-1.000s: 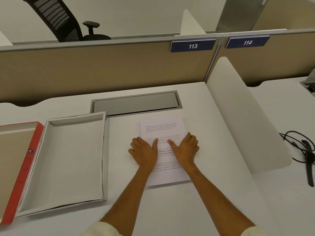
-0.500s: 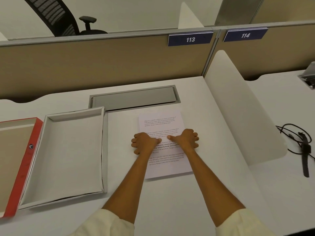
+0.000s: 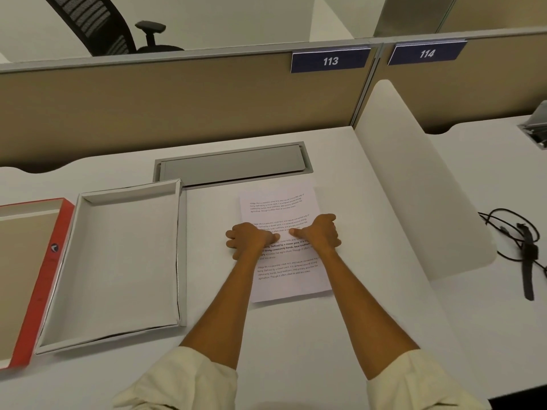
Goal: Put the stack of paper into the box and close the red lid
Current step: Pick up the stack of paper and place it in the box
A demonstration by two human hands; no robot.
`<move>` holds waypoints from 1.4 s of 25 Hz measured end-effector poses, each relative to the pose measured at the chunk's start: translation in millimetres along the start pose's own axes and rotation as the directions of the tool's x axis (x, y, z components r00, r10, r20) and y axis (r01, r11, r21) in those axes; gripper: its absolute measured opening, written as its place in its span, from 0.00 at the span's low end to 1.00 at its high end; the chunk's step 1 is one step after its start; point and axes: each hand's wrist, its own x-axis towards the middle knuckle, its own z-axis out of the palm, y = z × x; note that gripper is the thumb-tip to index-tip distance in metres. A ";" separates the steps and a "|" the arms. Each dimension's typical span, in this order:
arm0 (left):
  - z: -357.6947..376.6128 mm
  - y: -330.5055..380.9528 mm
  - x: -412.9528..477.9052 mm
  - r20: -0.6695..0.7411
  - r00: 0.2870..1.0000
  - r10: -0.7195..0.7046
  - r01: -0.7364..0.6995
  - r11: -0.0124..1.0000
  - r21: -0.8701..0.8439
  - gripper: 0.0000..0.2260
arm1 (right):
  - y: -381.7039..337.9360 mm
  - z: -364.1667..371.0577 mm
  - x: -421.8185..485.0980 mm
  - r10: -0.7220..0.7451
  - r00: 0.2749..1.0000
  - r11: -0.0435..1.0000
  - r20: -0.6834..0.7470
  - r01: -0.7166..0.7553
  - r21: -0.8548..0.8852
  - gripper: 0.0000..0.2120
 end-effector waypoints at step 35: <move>-30.7 -10.9 -16.7 0.017 0.979 0.202 -0.172 0.877 -0.449 0.21 | -4.7 -26.8 -15.0 -0.234 0.968 0.957 0.088 0.213 0.199 0.29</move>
